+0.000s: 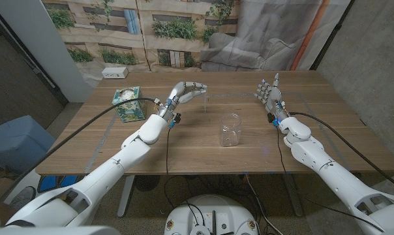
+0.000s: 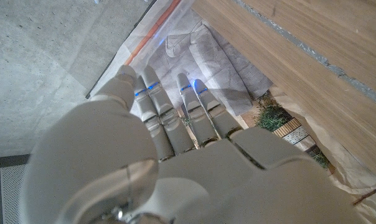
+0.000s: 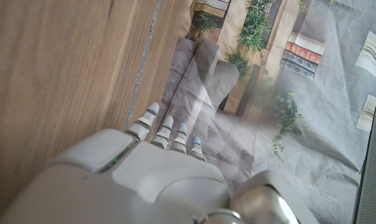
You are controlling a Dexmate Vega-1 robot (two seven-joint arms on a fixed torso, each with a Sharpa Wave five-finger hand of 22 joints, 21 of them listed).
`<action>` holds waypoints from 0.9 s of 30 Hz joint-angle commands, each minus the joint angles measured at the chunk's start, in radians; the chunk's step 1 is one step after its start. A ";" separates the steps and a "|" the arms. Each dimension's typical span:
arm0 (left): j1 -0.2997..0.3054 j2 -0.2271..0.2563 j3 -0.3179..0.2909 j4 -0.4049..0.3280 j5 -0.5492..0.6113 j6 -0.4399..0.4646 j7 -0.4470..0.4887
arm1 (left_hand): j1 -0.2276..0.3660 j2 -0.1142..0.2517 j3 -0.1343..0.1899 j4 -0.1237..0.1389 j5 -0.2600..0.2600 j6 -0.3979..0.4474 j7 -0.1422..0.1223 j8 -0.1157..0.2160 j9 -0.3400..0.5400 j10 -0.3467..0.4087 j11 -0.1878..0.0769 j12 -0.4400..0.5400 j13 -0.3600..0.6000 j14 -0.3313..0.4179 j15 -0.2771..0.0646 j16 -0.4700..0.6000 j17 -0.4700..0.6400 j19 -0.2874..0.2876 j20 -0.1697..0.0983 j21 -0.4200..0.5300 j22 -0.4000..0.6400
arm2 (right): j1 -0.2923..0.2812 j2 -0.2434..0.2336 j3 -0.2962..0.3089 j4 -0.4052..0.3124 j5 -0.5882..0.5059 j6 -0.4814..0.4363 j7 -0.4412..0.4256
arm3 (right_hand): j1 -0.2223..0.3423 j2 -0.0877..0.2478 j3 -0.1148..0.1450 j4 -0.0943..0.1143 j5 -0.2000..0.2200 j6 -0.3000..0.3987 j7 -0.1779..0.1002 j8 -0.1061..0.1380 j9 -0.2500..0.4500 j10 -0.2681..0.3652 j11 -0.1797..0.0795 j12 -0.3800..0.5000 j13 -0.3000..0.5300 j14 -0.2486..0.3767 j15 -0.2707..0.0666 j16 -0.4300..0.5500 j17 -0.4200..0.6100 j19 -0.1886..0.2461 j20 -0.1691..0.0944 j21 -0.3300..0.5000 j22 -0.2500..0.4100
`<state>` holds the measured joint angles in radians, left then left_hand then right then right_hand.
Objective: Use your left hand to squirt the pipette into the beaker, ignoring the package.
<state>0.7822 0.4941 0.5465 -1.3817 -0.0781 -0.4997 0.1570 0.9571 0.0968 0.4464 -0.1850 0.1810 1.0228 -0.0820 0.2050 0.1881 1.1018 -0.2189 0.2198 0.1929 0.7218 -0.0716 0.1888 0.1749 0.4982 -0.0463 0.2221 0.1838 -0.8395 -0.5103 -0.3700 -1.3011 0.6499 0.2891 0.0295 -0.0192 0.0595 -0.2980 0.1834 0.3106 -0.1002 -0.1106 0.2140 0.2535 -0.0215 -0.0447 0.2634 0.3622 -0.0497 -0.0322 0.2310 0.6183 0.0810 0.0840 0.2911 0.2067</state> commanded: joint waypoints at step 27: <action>0.014 -0.034 -0.010 0.032 0.088 -0.037 0.120 | 0.112 0.006 -0.012 0.005 0.002 0.090 -0.004 0.025 0.009 0.110 0.002 0.030 0.006 0.070 -0.167 0.011 0.006 0.034 -0.035 0.016 0.005 | 0.000 0.000 0.000 -0.001 0.000 -0.001 -0.001 | 0.000 0.059 -0.007 -0.001 0.005 0.000 -0.010 0.003 0.001 -0.006 -0.007 -0.001 0.002 -0.010 -0.082 0.006 0.003 0.008 0.002 -0.003 0.005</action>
<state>0.7910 0.4722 0.5402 -1.3583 -0.0390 -0.5294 0.2148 1.0561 0.1025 0.4404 -0.1796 0.1762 1.0932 -0.0813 0.2205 0.1934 1.1723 -0.1912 0.2420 0.1930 0.7809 -0.0842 0.1965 0.1794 0.5234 -0.0462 0.2336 0.1837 -0.8394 -0.5099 -0.3700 -1.3008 0.6499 0.2891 0.0294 -0.0192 0.0595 -0.2980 0.1834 0.3106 -0.1002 -0.1106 0.2140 0.2533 -0.0198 -0.0464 0.2633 0.3622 -0.0497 -0.0322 0.2311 0.6183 0.0810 0.0840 0.2911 0.2067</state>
